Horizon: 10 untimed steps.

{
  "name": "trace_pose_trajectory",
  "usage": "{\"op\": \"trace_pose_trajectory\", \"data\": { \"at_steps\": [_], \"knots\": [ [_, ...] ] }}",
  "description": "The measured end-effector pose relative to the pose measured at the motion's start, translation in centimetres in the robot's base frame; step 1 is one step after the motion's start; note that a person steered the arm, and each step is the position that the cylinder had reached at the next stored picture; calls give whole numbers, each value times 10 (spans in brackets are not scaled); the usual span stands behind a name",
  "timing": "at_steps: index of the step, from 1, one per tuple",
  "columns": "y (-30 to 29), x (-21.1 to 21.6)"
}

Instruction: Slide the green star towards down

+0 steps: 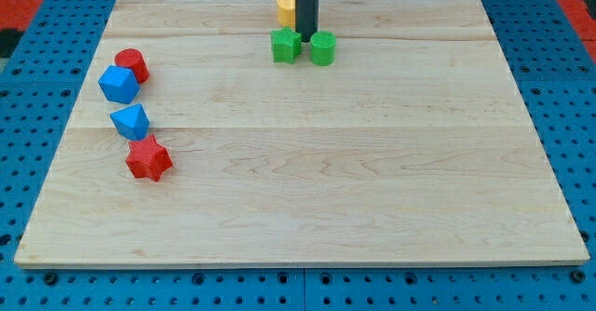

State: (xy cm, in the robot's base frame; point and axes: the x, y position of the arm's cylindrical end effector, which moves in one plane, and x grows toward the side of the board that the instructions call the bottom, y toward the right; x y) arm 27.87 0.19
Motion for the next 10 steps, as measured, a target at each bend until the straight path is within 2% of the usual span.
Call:
{"op": "trace_pose_trajectory", "data": {
  "at_steps": [2, 4, 9, 10],
  "knots": [
    [-51, 12],
    [-113, 47],
    [-164, 112],
    [-203, 135]
  ]
}}
